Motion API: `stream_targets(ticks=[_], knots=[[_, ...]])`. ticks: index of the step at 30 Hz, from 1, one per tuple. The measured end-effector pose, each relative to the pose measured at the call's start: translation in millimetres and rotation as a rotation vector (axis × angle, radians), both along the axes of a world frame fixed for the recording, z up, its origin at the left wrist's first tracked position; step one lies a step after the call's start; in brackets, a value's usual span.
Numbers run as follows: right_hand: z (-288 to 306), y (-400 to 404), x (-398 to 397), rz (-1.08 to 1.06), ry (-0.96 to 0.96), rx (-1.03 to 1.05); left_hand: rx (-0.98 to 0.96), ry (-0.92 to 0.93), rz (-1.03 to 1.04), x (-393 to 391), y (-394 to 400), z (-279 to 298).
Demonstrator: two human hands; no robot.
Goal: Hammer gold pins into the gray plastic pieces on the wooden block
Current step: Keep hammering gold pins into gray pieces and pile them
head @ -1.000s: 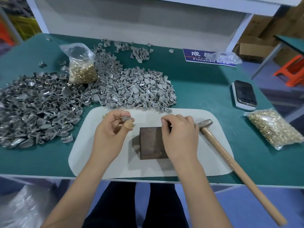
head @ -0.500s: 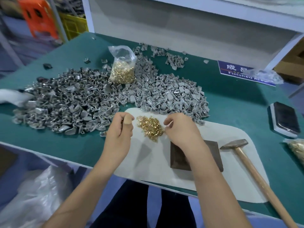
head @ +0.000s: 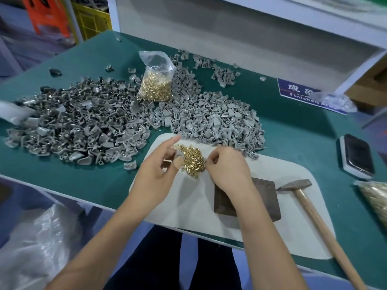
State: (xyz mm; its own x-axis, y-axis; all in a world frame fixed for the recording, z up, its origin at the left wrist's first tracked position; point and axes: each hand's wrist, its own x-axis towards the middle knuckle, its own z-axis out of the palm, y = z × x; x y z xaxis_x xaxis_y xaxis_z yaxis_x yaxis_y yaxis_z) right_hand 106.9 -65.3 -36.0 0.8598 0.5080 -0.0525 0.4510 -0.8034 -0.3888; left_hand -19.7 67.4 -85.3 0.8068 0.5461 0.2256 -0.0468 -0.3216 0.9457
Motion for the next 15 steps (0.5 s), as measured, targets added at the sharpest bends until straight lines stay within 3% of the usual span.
stream_targets(ticks=[3,8,12,15], knots=[[-2,-4,-2,-0.003,0.008,0.146,-0.028,-0.055,0.042,-2,-1,2],[8,-25,-16,-0.044,0.098,0.834,-0.115,-0.171,0.083,-9,-17,13],[5,-53,-24,-0.072,0.098,0.923,-0.173,-0.180,-0.057,-3,-41,27],[2,-74,-24,-0.068,-0.006,0.907,-0.147,-0.143,-0.126,6,-57,35]])
